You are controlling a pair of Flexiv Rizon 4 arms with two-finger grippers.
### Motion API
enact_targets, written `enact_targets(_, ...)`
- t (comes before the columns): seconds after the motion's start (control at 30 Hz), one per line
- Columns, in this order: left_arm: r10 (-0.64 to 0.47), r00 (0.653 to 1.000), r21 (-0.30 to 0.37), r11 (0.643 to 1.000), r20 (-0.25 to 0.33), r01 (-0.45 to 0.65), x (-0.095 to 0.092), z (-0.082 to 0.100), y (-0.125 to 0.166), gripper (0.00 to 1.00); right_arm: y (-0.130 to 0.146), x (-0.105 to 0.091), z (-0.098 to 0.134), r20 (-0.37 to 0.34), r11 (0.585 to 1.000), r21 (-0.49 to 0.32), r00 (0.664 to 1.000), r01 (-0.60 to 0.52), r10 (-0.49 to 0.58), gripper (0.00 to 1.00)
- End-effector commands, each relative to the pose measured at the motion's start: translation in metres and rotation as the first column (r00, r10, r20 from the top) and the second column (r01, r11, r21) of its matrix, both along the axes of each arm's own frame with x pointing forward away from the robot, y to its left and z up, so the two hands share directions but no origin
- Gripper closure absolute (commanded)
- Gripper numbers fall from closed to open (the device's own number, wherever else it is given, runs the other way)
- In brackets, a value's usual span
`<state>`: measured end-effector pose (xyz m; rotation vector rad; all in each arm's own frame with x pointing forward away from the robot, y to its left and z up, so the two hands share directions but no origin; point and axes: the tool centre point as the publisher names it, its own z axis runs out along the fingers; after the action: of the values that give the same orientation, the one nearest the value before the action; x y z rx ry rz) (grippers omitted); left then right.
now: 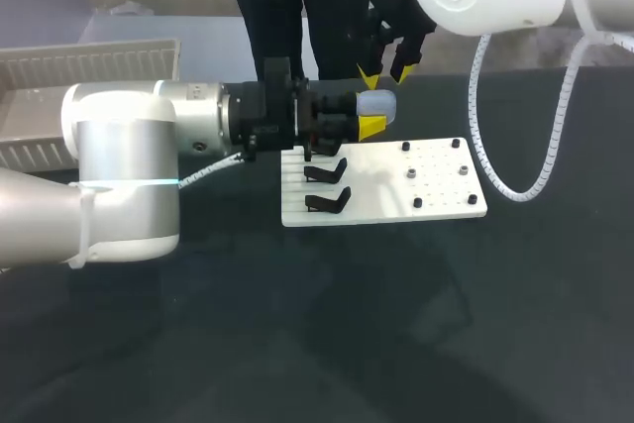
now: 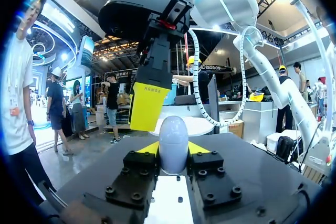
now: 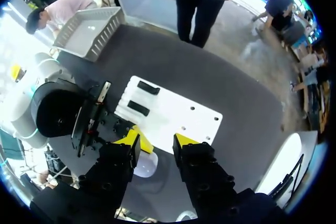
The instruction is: Pick up each earbud case from the left stands, insert the matching earbuds, close the lid, and place the case in the box.
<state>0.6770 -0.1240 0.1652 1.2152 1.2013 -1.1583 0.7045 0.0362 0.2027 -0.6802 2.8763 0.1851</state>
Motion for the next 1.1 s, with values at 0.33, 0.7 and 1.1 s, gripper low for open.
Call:
enact_targets(0.33, 0.006, 1.0, -0.005, 1.0, 0.004, -0.006, -0.001, -0.001, 0.0, 1.0, -0.044, -0.013, 0.054, 0.143, 0.969, 0.211, 0.977, 0.128, -0.16, 0.0)
enact_targets(0.7, 0.068, 0.993, 0.048, 0.996, 0.1, -0.073, 0.035, 0.042, 0.067, 1.0, -0.048, -0.031, 0.046, 0.104, 0.932, 0.293, 0.962, 0.214, -0.253, 0.0)
enact_targets(1.1, 0.288, 0.94, 0.104, 0.945, 0.18, -0.31, 0.112, 0.071, 0.207, 1.0, -0.019, -0.046, 0.043, 0.047, 0.889, 0.337, 0.938, 0.309, -0.344, 0.0)
